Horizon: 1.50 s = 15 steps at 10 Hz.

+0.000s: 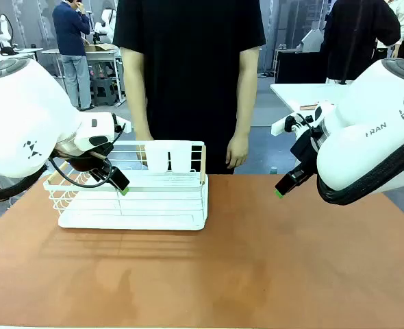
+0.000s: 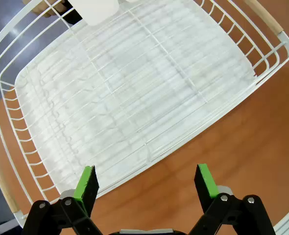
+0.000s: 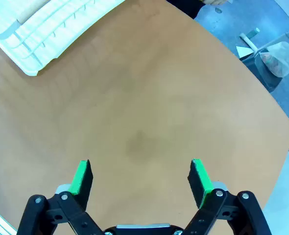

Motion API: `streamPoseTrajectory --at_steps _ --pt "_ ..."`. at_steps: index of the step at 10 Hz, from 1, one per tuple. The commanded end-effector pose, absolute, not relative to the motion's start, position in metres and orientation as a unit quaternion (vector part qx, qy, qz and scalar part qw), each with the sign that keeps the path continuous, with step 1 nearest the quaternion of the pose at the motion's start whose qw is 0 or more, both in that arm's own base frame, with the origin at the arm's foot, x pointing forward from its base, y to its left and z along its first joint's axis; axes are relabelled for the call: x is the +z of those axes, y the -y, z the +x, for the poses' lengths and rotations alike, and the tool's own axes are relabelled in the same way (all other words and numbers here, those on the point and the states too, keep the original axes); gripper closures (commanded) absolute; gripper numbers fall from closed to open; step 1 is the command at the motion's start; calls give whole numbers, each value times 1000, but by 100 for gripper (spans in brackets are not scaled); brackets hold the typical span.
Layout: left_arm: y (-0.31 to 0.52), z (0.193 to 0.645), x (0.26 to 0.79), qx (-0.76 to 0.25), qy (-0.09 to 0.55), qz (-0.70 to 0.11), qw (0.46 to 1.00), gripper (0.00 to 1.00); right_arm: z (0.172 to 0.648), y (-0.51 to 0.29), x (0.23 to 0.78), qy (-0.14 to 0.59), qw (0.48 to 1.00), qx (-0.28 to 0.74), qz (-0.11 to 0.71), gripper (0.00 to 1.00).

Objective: Clean the table.
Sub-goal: Pick up the Lint Roller when the human hands it over.

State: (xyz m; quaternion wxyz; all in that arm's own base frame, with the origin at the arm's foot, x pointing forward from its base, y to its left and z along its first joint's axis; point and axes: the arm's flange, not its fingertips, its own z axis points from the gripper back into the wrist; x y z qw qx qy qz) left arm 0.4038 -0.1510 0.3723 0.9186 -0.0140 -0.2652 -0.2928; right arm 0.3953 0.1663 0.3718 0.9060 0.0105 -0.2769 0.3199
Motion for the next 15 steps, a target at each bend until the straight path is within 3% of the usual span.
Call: streamPoseTrajectory --at_steps 1,12,15 --pt "151 404 372 -293 265 -14 918 0 395 -166 372 277 906 320 11 0" --pt "151 404 372 -293 265 -14 918 0 396 -166 372 277 906 320 10 0" --pt "50 441 485 -187 173 -294 921 0 420 -74 478 210 893 230 324 0"
